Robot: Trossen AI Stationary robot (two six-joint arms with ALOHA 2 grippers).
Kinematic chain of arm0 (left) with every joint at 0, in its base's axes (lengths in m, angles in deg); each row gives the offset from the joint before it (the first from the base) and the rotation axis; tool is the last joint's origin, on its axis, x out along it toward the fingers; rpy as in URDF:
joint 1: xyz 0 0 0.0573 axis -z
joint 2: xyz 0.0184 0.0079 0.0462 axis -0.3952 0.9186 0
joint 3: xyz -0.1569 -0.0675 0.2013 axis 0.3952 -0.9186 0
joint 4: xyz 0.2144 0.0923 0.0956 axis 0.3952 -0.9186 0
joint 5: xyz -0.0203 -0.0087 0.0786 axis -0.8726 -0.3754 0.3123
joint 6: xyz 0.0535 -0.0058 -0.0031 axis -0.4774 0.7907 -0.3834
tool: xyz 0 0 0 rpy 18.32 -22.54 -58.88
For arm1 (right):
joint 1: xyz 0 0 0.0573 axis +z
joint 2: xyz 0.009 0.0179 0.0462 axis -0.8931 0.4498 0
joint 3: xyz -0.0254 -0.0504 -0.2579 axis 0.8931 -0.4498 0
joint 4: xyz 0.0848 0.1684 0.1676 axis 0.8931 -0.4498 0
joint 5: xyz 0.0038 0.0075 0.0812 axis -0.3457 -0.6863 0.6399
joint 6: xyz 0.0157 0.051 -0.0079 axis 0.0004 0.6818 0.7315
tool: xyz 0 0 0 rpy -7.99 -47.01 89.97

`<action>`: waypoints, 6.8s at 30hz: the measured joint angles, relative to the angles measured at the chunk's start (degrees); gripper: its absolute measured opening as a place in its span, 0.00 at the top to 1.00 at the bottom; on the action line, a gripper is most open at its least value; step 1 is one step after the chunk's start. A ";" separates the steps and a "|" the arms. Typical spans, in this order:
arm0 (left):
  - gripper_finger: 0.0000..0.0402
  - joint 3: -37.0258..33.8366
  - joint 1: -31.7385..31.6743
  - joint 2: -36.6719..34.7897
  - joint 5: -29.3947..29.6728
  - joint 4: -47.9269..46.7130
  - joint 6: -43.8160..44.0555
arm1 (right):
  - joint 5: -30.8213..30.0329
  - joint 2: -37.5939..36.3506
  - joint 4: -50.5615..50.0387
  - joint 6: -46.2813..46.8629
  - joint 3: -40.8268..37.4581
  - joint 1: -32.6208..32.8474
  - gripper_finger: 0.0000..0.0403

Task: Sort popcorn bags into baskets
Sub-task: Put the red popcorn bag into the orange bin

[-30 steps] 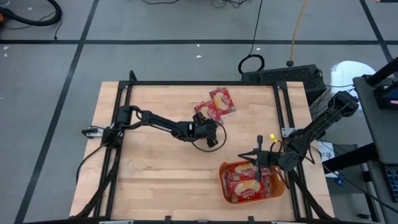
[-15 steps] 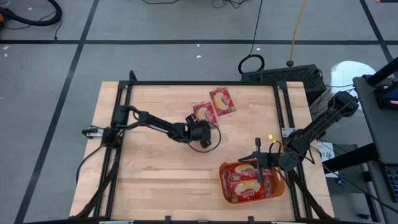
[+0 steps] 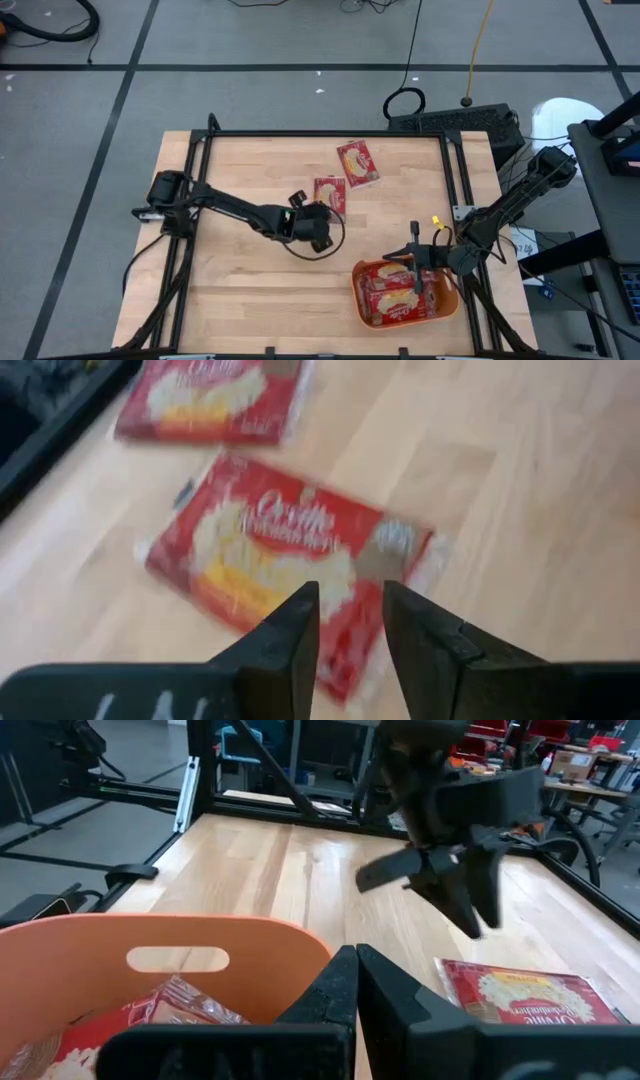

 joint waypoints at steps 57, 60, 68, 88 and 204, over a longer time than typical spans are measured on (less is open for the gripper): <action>0.99 -0.35 0.73 12.05 6.96 10.63 16.78 | 1.40 0.00 -1.61 6.62 0.07 1.14 1.00; 0.99 -0.13 1.32 10.26 9.28 11.91 17.38 | 1.33 0.00 -1.82 6.36 0.07 1.14 1.00; 1.00 0.00 3.46 6.95 13.81 17.68 13.29 | -2.82 0.00 -2.41 5.97 0.07 0.98 1.00; 1.00 -0.09 6.84 3.23 18.82 34.65 -0.36 | -9.53 0.00 -6.61 -1.55 0.04 -5.38 0.66; 0.32 9.38 17.90 3.30 -0.78 53.99 -35.59 | -18.06 4.28 17.78 -28.47 7.69 11.65 0.95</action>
